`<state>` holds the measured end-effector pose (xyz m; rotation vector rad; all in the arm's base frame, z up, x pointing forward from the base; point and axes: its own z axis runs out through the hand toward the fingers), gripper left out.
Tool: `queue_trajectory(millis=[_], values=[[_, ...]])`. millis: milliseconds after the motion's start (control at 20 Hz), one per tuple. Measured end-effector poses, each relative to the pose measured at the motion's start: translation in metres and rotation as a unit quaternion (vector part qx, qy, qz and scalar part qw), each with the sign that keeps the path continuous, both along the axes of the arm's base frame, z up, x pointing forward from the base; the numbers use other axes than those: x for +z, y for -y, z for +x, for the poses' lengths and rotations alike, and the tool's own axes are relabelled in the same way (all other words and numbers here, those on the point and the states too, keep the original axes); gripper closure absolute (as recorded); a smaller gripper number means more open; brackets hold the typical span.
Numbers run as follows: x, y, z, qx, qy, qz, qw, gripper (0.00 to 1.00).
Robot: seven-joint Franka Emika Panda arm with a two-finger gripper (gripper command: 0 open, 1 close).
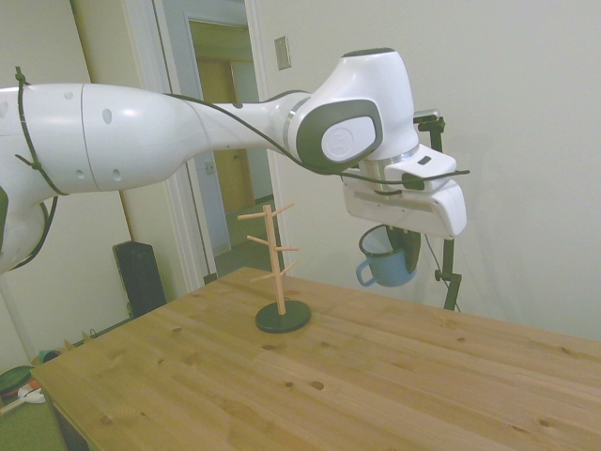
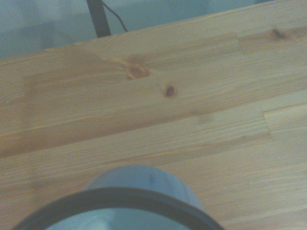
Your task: Hang the mug
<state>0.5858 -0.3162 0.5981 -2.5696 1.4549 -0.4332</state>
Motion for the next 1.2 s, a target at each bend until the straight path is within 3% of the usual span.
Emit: queue_trajectory(millis=[250,400,800,1200], values=[[0.030,-0.036,0.019,0.006,0.010,-0.002,0.9999,1.00],[0.034,-0.056,0.037,0.007,0.008,-0.007,0.9999,1.00],[0.032,-0.121,0.084,0.015,-0.002,-0.014,0.9998,1.00],[-0.005,-0.104,0.082,0.004,-0.023,-0.019,0.9995,1.00]])
